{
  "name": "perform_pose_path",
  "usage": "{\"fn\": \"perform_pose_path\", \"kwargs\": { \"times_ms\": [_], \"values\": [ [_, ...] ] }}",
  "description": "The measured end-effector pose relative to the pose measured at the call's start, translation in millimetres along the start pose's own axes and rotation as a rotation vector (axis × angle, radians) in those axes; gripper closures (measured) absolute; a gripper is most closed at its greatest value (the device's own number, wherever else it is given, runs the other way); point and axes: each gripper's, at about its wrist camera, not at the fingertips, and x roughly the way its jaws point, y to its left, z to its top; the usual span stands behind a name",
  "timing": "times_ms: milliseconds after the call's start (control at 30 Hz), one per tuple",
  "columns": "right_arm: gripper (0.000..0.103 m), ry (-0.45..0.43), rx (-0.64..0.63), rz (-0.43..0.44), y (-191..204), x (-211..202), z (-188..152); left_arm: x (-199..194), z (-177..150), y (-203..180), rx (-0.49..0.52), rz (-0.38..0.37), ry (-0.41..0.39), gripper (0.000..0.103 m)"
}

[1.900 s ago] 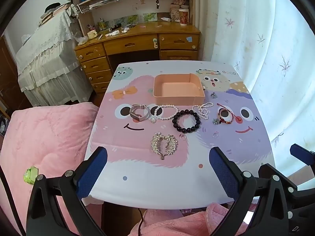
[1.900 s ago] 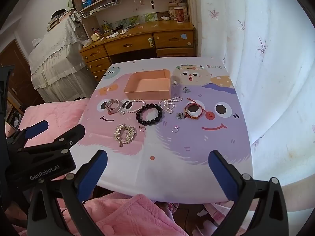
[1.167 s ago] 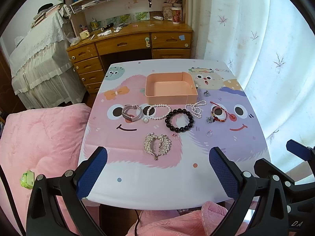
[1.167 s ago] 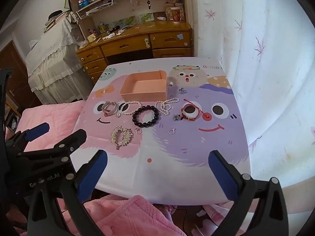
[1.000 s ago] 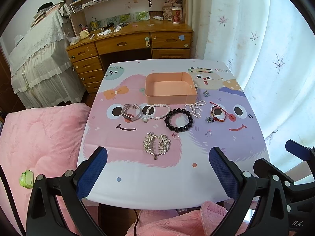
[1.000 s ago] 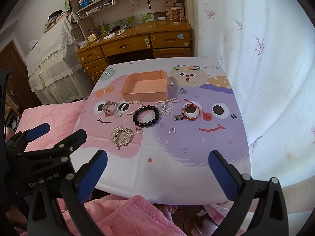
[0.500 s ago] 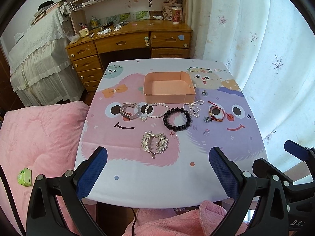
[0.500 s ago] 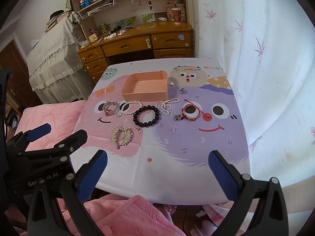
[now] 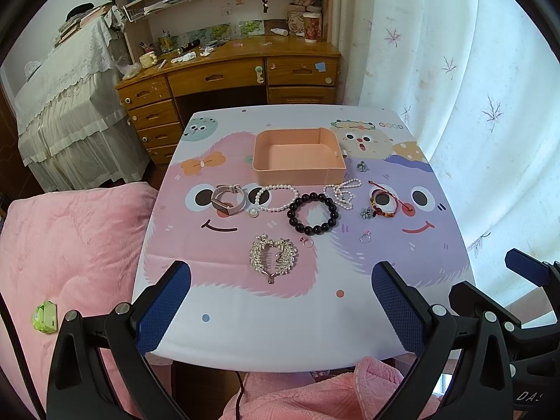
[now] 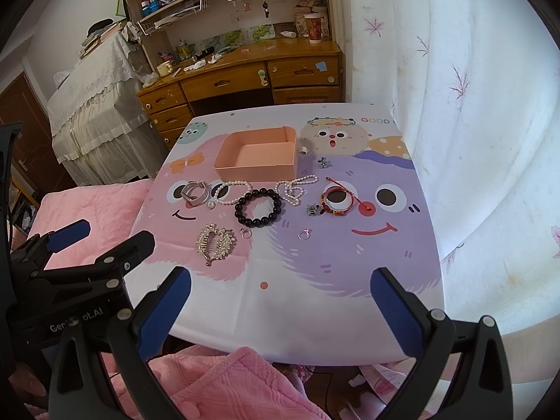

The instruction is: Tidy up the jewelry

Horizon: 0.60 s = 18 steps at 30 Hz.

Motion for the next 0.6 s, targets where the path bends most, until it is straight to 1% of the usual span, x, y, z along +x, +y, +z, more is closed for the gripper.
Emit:
{"fn": "perform_pose_path", "kwargs": {
  "times_ms": [400,600],
  "values": [
    [0.000,0.001,-0.003,0.010,0.1,0.2,0.8,-0.6,-0.5,-0.5,-0.007,0.007,-0.004,0.001],
    [0.000,0.000,-0.012,0.016,5.8,-1.2,-0.6,-1.3,-6.5,4.6,-0.018,0.012,-0.008,0.001]
  ]
}}
